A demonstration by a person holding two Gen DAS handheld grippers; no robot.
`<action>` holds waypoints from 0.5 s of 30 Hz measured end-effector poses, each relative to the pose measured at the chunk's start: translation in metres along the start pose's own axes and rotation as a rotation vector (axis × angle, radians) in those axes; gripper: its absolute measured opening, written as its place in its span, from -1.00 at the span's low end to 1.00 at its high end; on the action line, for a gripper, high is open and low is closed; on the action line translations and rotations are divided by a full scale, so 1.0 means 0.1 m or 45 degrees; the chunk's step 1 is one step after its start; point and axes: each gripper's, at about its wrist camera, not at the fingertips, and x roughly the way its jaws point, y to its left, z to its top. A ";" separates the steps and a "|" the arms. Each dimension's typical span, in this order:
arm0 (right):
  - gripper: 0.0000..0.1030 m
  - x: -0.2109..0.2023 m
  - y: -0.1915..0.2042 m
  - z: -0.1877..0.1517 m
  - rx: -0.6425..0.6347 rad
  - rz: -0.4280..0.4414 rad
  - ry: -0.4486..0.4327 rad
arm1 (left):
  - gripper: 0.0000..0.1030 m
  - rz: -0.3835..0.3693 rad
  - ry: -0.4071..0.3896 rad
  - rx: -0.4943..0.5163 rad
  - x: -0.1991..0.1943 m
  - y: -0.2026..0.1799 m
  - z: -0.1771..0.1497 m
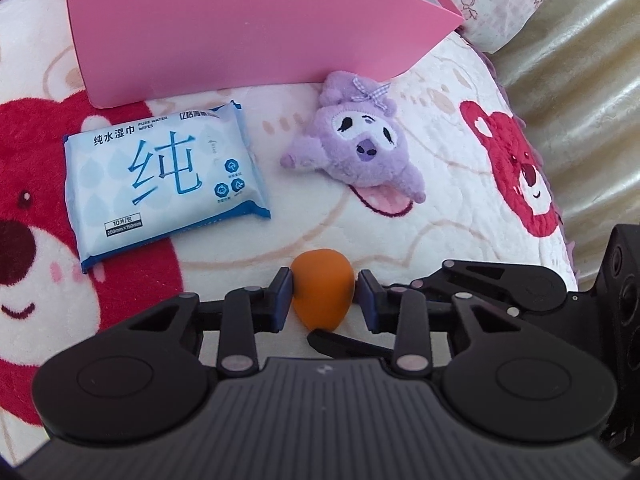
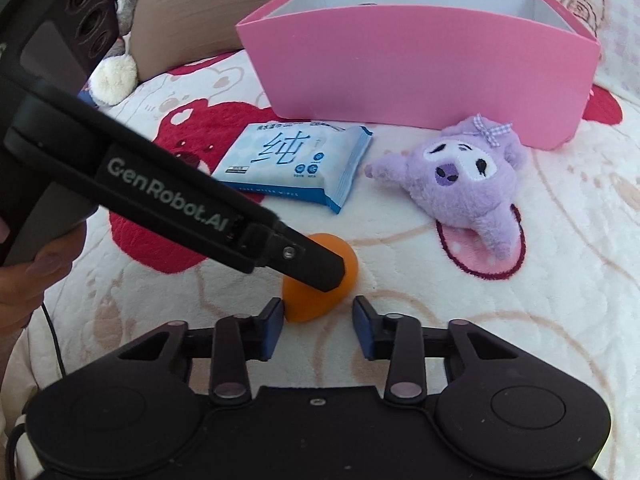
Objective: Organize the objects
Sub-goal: 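Close the left gripper on the orange makeup sponge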
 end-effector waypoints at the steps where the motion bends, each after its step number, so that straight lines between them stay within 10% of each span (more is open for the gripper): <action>1: -0.31 0.00 0.02 0.00 -0.021 -0.007 0.001 | -0.33 0.002 0.001 0.003 0.00 -0.01 0.00; 15: -0.28 -0.22 0.16 0.03 -0.167 -0.097 -0.047 | -0.33 -0.016 0.038 -0.018 -0.07 -0.10 -0.03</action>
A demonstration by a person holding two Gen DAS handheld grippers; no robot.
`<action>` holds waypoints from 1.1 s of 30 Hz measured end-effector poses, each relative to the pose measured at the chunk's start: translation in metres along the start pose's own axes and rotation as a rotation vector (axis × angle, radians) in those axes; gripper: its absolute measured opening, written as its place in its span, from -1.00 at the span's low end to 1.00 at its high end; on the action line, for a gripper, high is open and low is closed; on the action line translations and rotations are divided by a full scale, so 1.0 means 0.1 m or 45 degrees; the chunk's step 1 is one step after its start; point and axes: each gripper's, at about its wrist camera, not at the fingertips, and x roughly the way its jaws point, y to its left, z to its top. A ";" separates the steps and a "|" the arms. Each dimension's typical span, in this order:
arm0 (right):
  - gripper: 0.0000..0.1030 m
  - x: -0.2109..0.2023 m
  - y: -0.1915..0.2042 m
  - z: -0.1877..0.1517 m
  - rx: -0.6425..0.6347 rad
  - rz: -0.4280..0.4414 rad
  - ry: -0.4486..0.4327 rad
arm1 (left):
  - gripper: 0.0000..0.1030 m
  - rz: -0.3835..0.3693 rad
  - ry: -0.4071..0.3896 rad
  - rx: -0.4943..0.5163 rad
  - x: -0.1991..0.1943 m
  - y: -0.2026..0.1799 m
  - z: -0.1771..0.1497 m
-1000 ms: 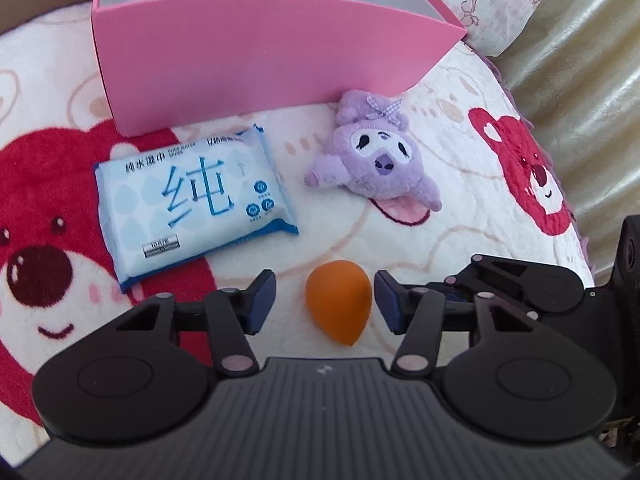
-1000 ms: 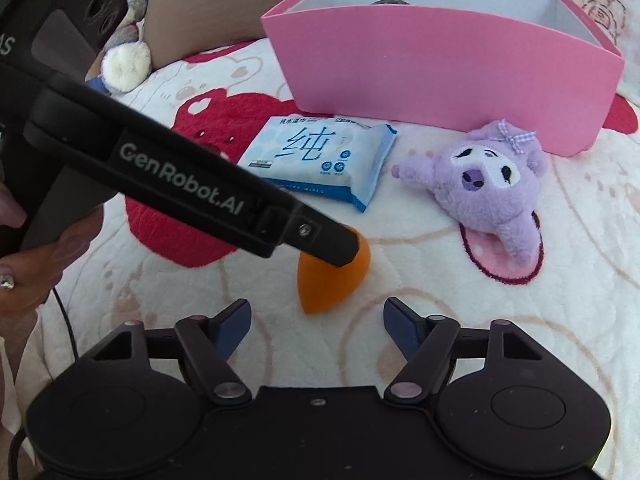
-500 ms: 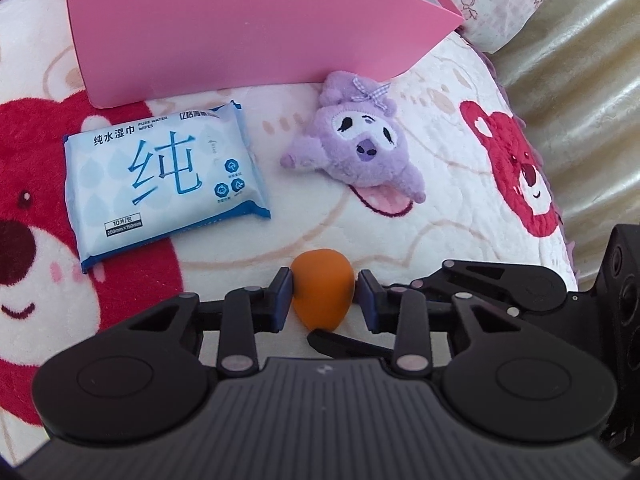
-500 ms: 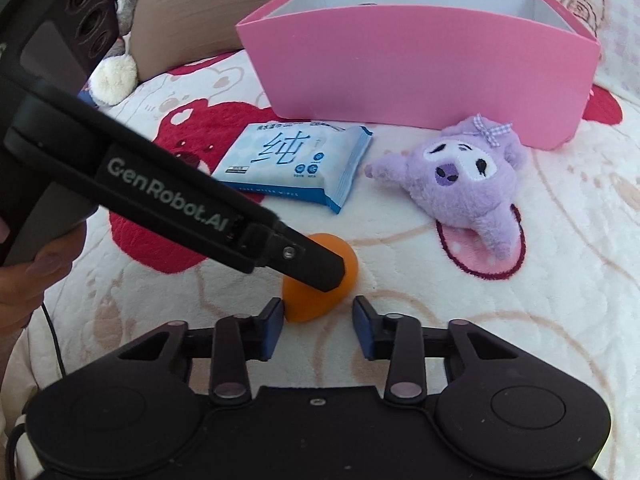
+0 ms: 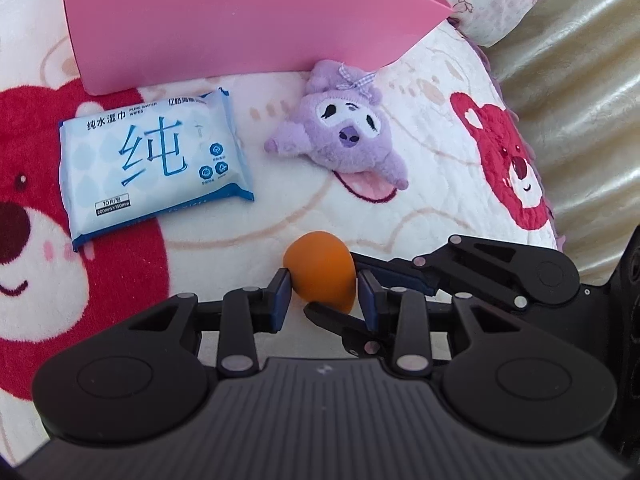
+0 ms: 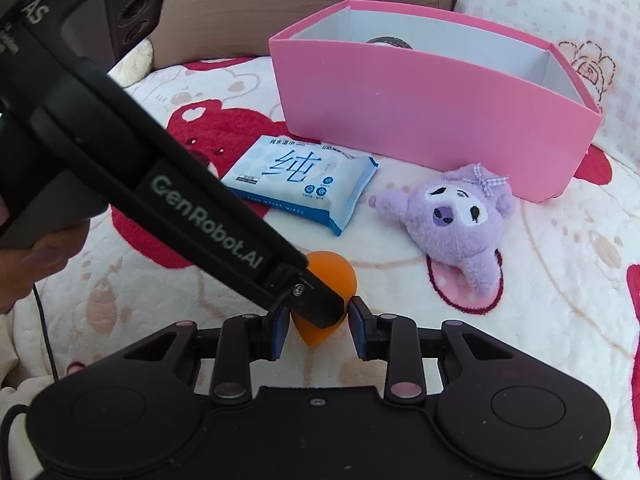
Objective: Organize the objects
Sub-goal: 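Close the left gripper on the orange makeup sponge, then lift the sponge with the left gripper and carry it over the pink box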
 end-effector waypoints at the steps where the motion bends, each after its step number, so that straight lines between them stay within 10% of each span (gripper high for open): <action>1: -0.28 -0.02 -0.01 0.00 -0.002 -0.002 -0.003 | -0.33 -0.003 0.001 0.005 -0.01 -0.01 0.00; 33: -0.16 -0.50 -0.15 0.31 -0.076 -0.065 -0.141 | -0.22 -0.026 -0.078 0.090 -0.51 -0.54 0.15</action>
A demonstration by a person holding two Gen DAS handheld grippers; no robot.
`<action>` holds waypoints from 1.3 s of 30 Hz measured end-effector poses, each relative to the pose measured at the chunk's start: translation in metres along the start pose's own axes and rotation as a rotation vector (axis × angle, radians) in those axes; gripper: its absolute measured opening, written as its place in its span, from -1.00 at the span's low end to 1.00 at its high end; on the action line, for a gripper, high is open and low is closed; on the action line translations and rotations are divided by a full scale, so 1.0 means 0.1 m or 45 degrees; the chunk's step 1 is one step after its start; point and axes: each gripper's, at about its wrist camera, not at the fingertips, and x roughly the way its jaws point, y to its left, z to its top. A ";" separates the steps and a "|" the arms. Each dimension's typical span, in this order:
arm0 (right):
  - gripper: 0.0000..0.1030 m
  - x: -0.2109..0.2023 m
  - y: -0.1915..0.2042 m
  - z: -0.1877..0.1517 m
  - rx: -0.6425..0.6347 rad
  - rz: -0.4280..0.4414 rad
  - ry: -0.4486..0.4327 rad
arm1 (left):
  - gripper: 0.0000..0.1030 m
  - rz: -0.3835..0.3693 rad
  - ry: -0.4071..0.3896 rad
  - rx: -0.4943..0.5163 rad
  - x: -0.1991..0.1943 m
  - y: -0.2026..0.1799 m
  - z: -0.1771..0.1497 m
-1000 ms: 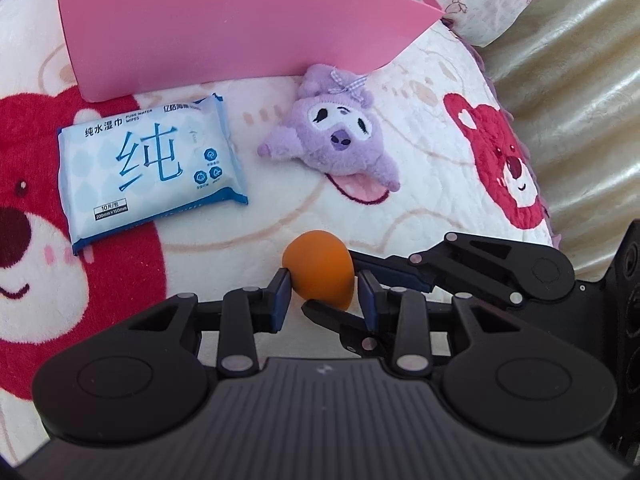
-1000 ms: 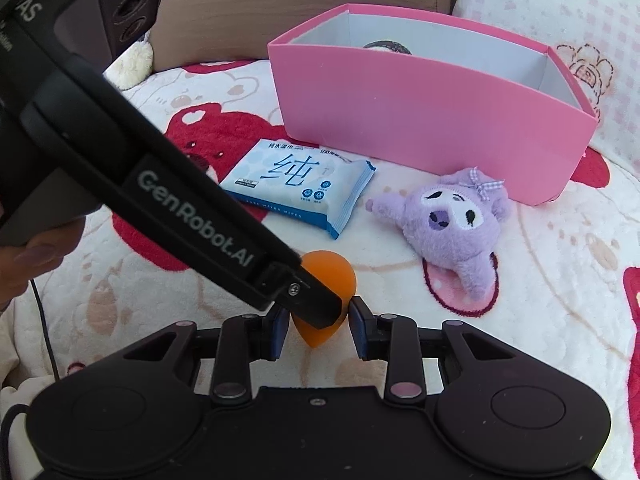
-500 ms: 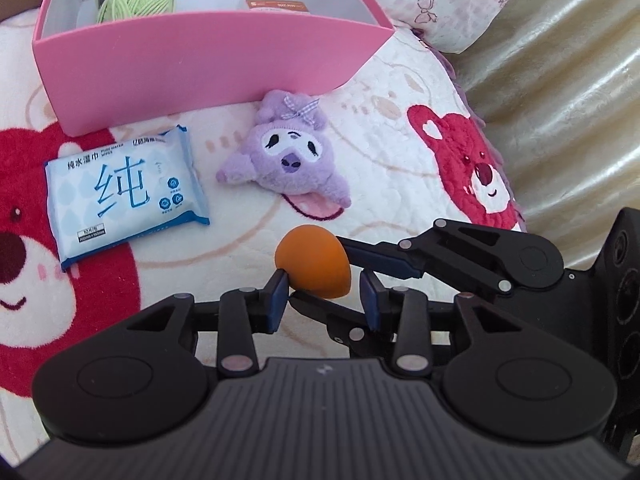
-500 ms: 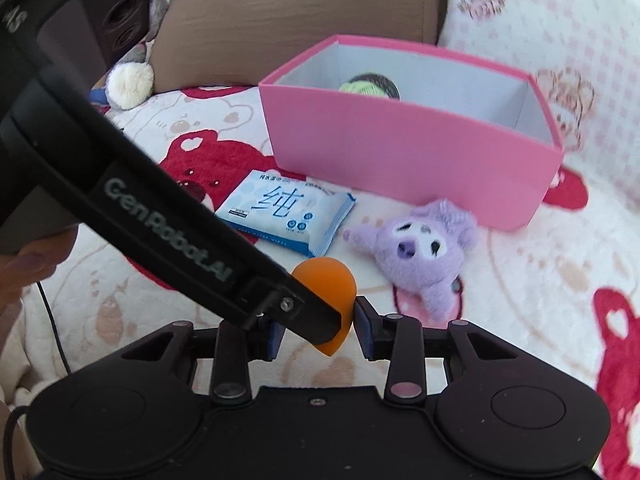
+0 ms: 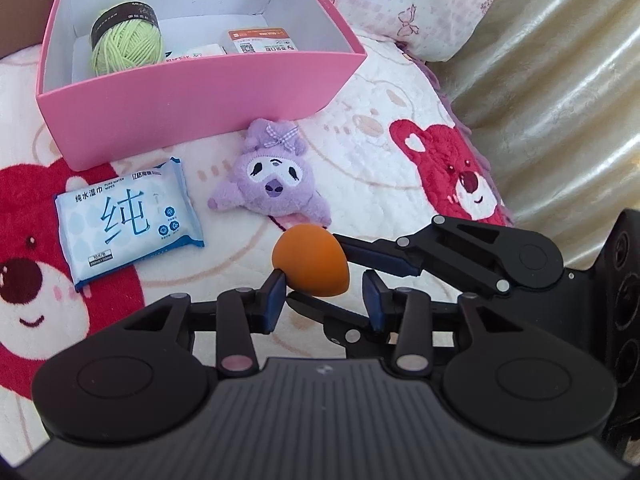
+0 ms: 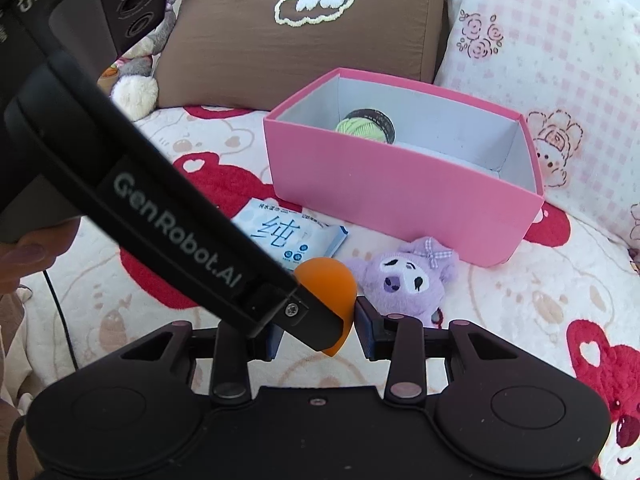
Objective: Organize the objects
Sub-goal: 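Lift the sponge with the left gripper and carry it over the pink box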
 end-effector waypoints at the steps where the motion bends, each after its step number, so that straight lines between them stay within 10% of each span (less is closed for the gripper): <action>1: -0.16 -0.01 0.01 0.02 -0.005 -0.005 0.001 | -0.22 -0.001 0.000 -0.010 -0.01 -0.01 0.00; 39: -0.15 -0.60 0.26 0.38 0.069 -0.075 -0.122 | -0.22 -0.025 -0.166 0.096 -0.82 -0.27 0.02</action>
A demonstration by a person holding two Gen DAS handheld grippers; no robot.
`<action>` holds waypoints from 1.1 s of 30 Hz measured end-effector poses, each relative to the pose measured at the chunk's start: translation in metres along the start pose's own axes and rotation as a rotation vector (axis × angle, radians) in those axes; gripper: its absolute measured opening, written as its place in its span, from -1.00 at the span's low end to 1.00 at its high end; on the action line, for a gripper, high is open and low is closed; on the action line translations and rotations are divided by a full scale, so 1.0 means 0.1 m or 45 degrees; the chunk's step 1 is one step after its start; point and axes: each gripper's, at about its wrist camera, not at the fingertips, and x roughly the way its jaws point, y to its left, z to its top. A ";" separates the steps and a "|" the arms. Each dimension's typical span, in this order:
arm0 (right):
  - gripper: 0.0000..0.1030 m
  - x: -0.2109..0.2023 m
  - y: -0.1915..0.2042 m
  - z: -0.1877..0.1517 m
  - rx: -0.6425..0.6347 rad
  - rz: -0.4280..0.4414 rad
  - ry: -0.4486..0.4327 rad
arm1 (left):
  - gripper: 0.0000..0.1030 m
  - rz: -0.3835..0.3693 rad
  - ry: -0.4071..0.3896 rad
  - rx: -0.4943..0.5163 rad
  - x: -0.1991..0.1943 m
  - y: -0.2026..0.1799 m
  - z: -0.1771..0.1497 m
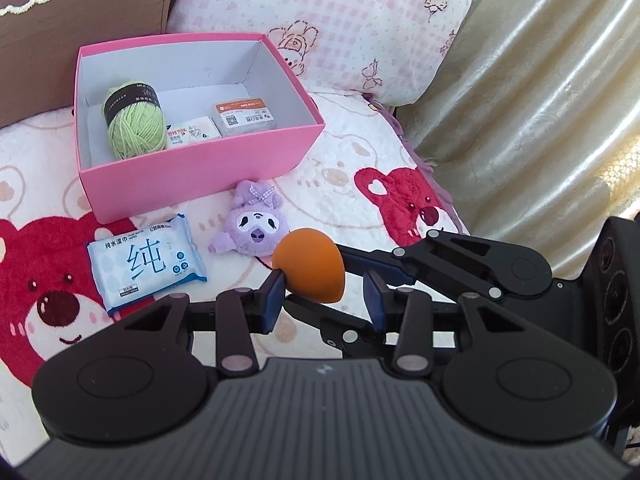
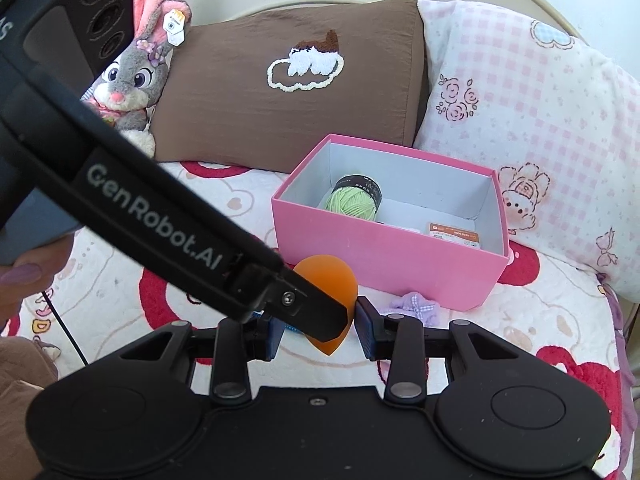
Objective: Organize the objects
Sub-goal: 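Lift the sponge with the left gripper and carry it over the pink box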
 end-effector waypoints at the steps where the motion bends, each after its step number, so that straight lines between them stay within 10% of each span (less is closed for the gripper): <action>1: -0.15 -0.01 0.00 0.01 0.009 0.002 0.001 | -0.22 -0.003 -0.005 0.004 -0.02 0.00 0.00; 18: -0.15 0.17 -0.13 0.46 0.032 0.066 -0.048 | -0.22 0.011 -0.087 0.031 -0.36 -0.02 0.51; 33: -0.24 0.68 -0.70 0.77 0.196 0.048 -0.071 | -0.22 -0.005 -0.134 0.017 0.14 0.20 1.18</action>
